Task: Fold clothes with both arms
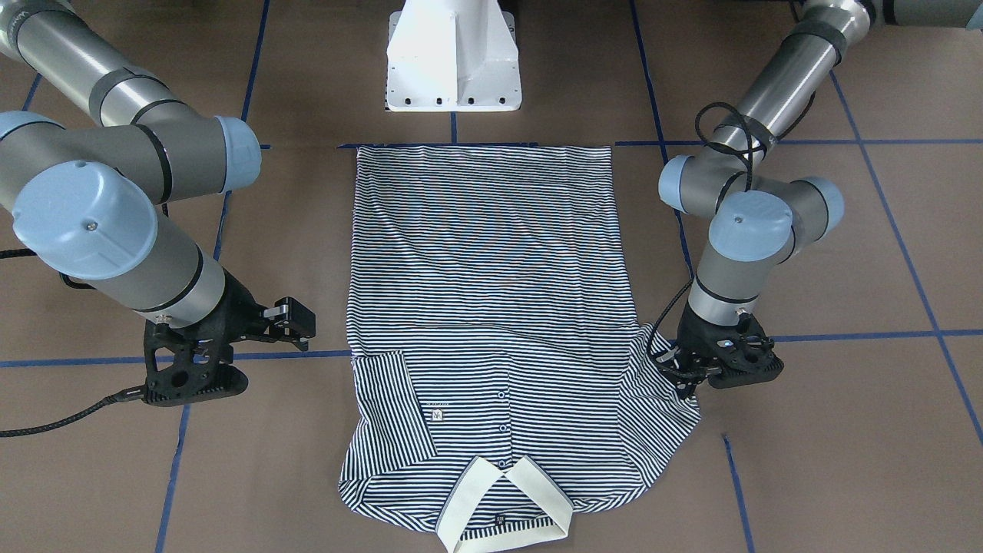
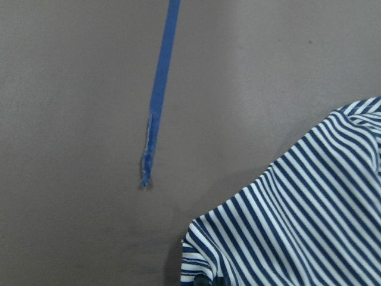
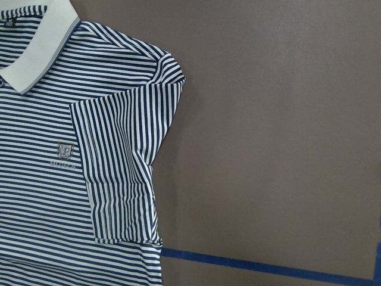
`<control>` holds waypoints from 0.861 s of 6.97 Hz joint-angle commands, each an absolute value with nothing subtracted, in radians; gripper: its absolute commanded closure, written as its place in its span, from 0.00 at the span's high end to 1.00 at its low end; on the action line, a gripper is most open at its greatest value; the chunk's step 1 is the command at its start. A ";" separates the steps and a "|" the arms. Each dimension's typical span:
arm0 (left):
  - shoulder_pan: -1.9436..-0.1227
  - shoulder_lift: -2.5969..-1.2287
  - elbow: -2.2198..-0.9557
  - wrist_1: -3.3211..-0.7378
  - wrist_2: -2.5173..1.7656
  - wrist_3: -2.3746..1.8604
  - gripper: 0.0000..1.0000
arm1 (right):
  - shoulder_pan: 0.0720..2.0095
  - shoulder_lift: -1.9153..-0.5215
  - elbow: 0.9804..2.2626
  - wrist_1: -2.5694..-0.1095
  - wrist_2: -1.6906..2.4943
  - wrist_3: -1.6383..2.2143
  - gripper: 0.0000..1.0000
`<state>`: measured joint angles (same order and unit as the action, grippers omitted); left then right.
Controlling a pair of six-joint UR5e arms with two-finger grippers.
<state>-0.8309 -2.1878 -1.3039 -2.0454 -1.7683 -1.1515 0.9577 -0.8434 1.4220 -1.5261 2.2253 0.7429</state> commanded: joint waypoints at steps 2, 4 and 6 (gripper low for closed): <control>-0.781 -2.398 -1.193 -1.927 -1.763 -1.392 0.00 | 0.957 -0.845 1.422 -1.525 2.223 0.742 1.00; -0.761 -2.464 -1.014 -2.110 -1.759 -1.446 0.00 | 0.957 -0.845 1.424 -1.523 2.223 0.744 1.00; -0.747 -2.473 -1.015 -2.205 -1.761 -1.421 1.00 | 0.957 -0.850 1.440 -1.520 2.211 0.749 1.00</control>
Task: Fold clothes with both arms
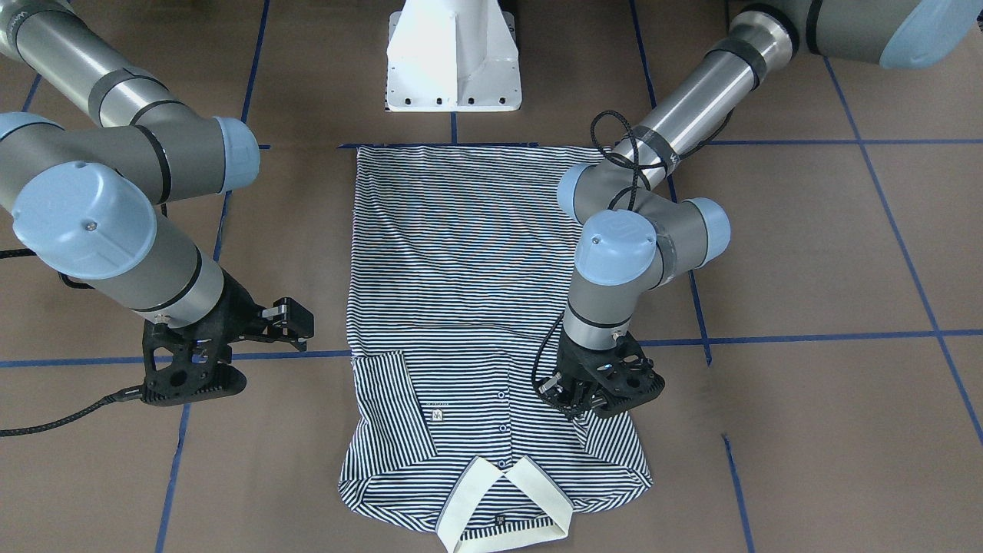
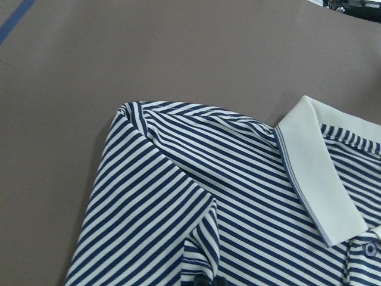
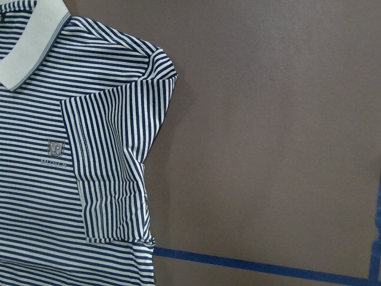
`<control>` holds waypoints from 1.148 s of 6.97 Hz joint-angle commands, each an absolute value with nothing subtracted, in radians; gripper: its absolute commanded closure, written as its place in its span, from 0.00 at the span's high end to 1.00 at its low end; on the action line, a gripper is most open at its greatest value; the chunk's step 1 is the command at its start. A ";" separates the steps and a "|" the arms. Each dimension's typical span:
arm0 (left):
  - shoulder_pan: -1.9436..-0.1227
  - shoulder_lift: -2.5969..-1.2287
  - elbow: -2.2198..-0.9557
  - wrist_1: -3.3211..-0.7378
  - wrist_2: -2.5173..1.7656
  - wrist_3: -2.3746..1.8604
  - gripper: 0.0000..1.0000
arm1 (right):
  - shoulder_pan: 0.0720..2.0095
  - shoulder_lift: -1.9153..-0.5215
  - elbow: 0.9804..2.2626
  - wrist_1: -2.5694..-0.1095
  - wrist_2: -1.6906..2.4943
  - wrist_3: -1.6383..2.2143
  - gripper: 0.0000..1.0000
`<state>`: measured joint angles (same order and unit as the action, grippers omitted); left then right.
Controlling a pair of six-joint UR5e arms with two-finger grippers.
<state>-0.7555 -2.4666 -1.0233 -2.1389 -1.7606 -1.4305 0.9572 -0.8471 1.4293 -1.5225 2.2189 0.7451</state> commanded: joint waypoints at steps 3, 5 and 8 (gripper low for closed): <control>-0.759 -2.424 -1.090 -2.214 -1.782 -1.335 1.00 | 0.936 -0.934 1.517 -1.448 2.175 0.759 1.00; -0.762 -2.241 -1.347 -2.136 -1.859 -1.266 1.00 | 0.838 -1.064 1.718 -1.453 2.078 0.969 1.00; -0.776 -2.088 -1.654 -1.893 -1.855 -1.067 1.00 | 0.596 -1.271 1.987 -1.450 1.958 1.376 1.00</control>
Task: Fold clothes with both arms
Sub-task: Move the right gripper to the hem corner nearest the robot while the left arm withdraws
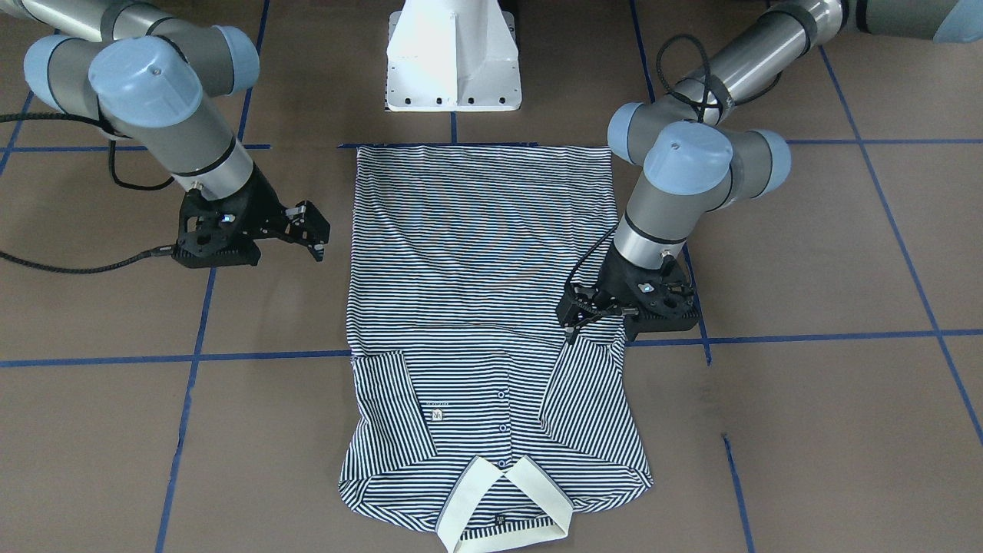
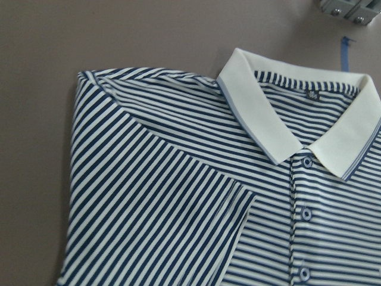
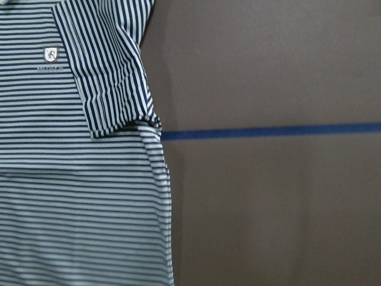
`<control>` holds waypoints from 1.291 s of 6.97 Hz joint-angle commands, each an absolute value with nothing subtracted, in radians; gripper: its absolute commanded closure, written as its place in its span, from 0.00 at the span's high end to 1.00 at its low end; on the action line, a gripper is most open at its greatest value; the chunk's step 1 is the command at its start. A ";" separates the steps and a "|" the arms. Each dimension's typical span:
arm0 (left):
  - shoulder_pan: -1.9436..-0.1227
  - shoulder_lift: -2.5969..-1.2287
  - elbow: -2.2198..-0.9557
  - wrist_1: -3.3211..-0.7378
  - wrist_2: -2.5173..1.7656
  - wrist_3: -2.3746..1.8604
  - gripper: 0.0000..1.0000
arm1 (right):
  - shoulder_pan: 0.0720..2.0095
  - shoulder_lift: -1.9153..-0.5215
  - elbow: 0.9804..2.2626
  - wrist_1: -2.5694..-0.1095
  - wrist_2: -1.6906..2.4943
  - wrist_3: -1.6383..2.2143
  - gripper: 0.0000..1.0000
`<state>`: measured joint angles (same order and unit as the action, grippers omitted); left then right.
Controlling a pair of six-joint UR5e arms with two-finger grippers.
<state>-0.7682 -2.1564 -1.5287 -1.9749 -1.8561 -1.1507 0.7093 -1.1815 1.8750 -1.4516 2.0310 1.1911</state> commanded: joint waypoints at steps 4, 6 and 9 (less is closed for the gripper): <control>-0.798 -1.997 -1.775 -1.868 -1.858 -0.997 1.00 | 0.231 -1.324 2.029 -1.457 1.662 1.647 1.00; -0.802 -1.996 -1.775 -1.868 -1.858 -0.999 1.00 | 0.178 -1.336 2.014 -1.462 1.660 1.666 1.00; -0.802 -1.996 -1.775 -1.868 -1.858 -0.999 1.00 | 0.163 -1.321 1.987 -1.462 1.663 1.666 0.98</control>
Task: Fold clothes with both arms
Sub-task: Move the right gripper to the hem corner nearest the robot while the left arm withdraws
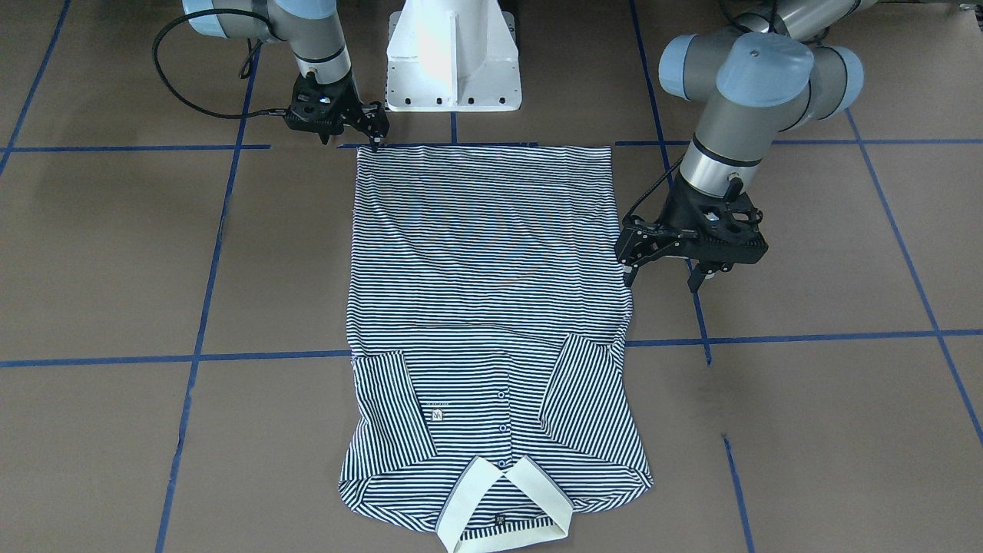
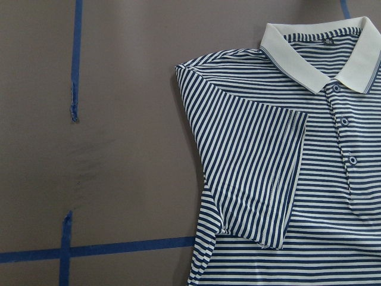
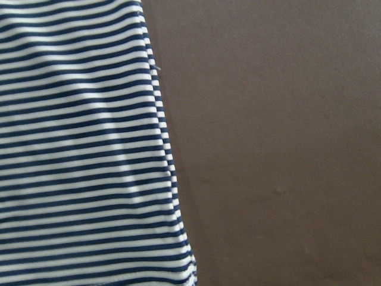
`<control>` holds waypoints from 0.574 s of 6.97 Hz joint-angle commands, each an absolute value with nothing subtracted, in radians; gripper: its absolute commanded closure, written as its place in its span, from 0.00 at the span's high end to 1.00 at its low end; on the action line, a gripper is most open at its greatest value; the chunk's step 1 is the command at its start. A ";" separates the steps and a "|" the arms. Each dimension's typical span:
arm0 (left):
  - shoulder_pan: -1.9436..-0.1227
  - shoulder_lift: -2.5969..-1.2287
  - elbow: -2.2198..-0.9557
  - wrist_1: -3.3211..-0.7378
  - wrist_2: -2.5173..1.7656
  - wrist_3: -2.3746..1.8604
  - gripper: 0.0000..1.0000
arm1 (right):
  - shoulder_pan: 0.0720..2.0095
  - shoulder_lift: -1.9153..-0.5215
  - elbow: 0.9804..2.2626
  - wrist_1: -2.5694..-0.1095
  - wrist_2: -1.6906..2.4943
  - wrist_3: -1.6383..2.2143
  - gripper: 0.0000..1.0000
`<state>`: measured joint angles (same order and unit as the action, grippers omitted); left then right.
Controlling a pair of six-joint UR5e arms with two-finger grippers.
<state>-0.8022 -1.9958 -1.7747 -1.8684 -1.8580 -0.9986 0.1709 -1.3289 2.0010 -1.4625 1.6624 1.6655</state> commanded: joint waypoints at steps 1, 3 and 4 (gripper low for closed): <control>-0.802 -1.996 -1.775 -1.868 -1.858 -0.999 1.00 | 0.163 -1.319 1.985 -1.462 1.663 1.666 0.88; -0.802 -1.994 -1.773 -1.868 -1.858 -0.999 1.00 | 0.179 -1.307 1.985 -1.463 1.664 1.661 0.79; -0.802 -1.994 -1.773 -1.868 -1.858 -0.999 1.00 | 0.189 -1.305 1.983 -1.463 1.664 1.658 0.79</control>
<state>-0.8022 -1.9944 -1.7735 -1.8684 -1.8577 -0.9986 0.1781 -1.3090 1.9851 -1.4629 1.6639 1.6616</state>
